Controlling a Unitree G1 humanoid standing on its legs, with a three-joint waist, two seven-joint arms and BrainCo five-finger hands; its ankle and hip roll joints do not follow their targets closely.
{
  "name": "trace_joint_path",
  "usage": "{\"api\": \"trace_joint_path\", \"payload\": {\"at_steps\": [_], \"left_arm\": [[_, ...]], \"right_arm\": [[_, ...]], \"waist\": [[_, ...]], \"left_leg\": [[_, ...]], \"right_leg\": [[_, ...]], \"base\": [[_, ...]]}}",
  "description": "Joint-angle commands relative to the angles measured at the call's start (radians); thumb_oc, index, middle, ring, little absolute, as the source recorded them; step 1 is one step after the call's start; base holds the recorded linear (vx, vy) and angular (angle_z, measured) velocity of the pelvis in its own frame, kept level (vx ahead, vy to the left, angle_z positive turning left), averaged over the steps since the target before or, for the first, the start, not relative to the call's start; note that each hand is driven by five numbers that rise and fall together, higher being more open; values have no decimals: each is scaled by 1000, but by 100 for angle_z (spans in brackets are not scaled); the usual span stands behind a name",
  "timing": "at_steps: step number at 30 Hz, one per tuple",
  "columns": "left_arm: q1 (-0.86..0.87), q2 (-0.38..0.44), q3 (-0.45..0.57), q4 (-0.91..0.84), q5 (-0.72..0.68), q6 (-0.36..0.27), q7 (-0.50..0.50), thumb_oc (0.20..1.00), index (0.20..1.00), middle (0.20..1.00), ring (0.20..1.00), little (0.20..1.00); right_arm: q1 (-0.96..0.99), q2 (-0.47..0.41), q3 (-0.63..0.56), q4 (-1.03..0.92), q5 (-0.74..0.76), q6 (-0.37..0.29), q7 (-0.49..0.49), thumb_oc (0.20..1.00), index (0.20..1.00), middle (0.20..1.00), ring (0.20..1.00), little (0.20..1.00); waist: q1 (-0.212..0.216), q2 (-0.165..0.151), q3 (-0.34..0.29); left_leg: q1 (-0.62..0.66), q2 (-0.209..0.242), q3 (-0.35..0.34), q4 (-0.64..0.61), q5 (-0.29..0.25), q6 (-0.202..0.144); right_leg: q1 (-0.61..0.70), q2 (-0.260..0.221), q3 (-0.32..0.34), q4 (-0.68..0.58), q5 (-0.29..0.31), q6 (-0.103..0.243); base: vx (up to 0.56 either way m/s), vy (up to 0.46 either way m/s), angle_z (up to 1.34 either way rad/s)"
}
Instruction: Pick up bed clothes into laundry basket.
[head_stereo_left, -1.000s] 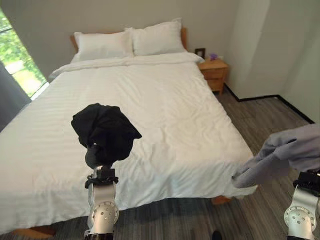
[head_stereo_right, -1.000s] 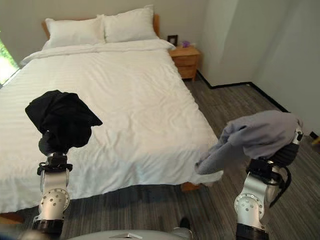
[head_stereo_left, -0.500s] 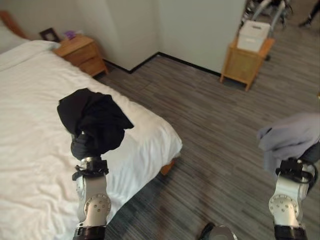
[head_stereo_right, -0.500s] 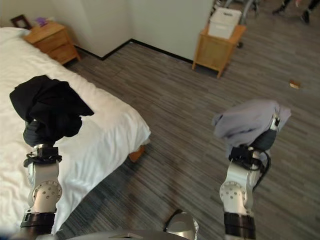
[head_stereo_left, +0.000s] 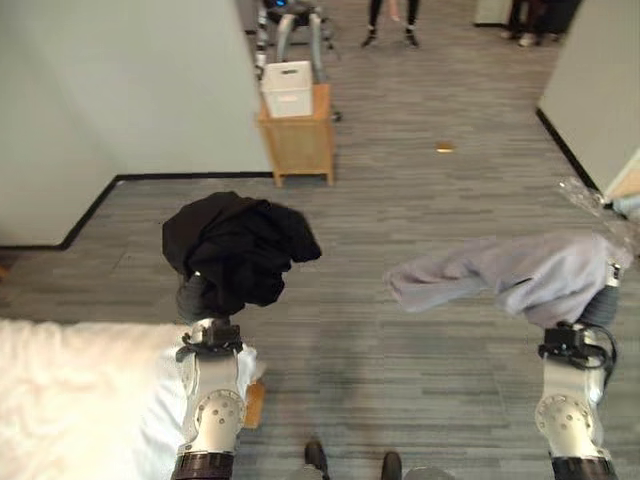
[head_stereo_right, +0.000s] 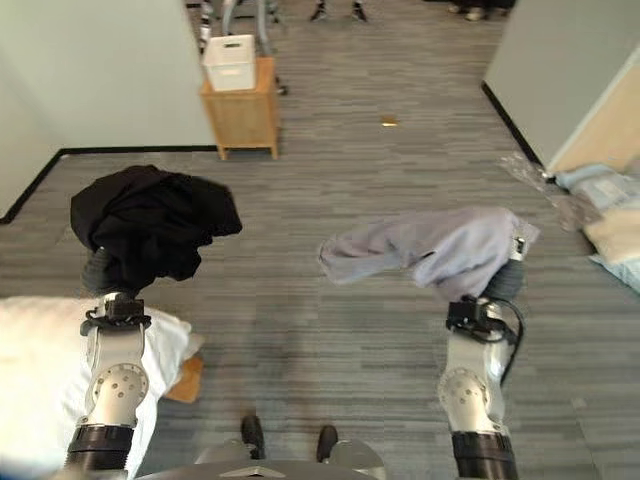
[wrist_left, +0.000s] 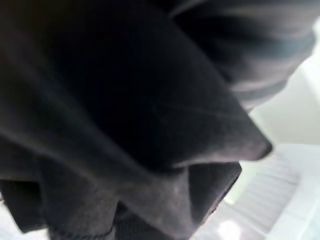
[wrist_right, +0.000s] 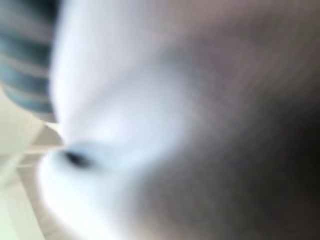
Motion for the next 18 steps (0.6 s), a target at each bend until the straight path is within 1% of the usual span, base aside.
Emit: {"api": "trace_joint_path", "payload": {"at_steps": [1,2,4,8,9,10,11,12,13,14,15,16,17,18], "left_arm": [[-56,65,32,-62,35,-46,-38,200,200,200,200,200],[-57,66,33,-62,37,-47,-35,200,200,200,200,200],[-58,73,35,-57,34,-48,-30,200,200,200,200,200],[-49,89,66,-59,35,-60,-12,200,200,200,200,200],[-44,94,73,-58,36,-60,-7,200,200,200,200,200],[-46,100,76,-53,36,-61,-1,200,200,200,200,200],[-53,109,67,-43,39,-60,8,200,200,200,200,200],[-54,109,67,-42,39,-60,8,200,200,200,200,200],[-60,119,58,-33,53,-61,22,200,200,200,200,200],[-66,128,48,-34,54,-57,25,200,200,200,200,200],[-63,132,44,-42,63,-56,23,200,200,200,200,200],[-63,143,35,-43,65,-53,18,200,200,200,200,200],[-65,147,32,-39,71,-54,20,200,200,200,200,200],[-88,154,20,-42,60,-58,14,200,200,200,200,200]], "right_arm": [[-74,-45,18,-101,-86,-8,58,200,200,200,200,200],[-70,-43,17,-107,-90,-4,57,200,200,200,200,200],[-66,-33,18,-115,-101,0,55,200,200,200,200,200],[-84,-19,10,-105,-109,-5,49,200,200,200,200,200],[-91,-15,12,-100,-113,-4,45,200,200,200,200,200],[-97,-11,18,-97,-116,-4,46,200,200,200,200,200],[-102,-3,33,-102,-121,4,46,200,200,200,200,200],[-103,-3,33,-102,-122,4,46,200,200,200,200,200],[-106,1,45,-106,-123,9,48,200,200,200,200,200],[-107,2,58,-110,-122,14,52,200,200,200,200,200],[-105,3,67,-108,-122,16,54,200,200,200,200,200],[-99,-1,73,-107,-126,27,57,200,200,200,200,200],[-93,-6,78,-108,-127,31,62,200,200,200,200,200],[-86,-23,67,-114,-119,33,67,200,200,200,200,200]], "waist": [[55,3,-11],[55,6,-7],[53,11,-16],[68,14,-37],[76,14,-39],[82,12,-35],[78,12,-20],[80,13,-22],[74,14,-7],[64,22,14],[61,34,27],[47,47,42],[35,50,47],[15,43,55]], "left_leg": [[13,1,11,12,93,-30],[14,2,14,15,95,-29],[32,-10,20,4,79,-16],[56,-51,28,1,34,22],[58,-63,31,6,17,36],[68,-81,34,15,-10,57],[100,-105,44,17,-41,89],[96,-104,48,16,-38,90],[123,-118,55,13,-56,112],[154,-126,49,8,-75,127],[170,-125,54,4,-84,135],[195,-121,48,-5,-89,137],[216,-124,46,-17,-97,135],[255,-142,31,-38,-121,116]], "right_leg": [[58,-77,-20,-31,19,113],[64,-76,-20,-25,11,111],[83,-78,-20,-27,-5,114],[106,-112,-17,8,-44,127],[99,-125,-20,54,-57,134],[72,-151,-27,155,-71,149],[-31,-192,-25,360,17,191],[-39,-191,-22,362,20,191],[-82,-211,-22,470,88,218],[-124,-224,-19,575,118,228],[-175,-232,-35,642,144,233],[-226,-230,-36,677,155,232],[-267,-230,-32,681,142,229],[-335,-242,-41,536,127,215]], "base": [[163,25,-51],[184,56,-39],[219,88,-6],[261,140,3],[269,185,-6],[308,265,-4],[213,212,-3],[196,214,4],[167,175,6],[247,244,3],[247,210,-3],[268,150,-11],[478,61,-17],[612,-33,10]]}}
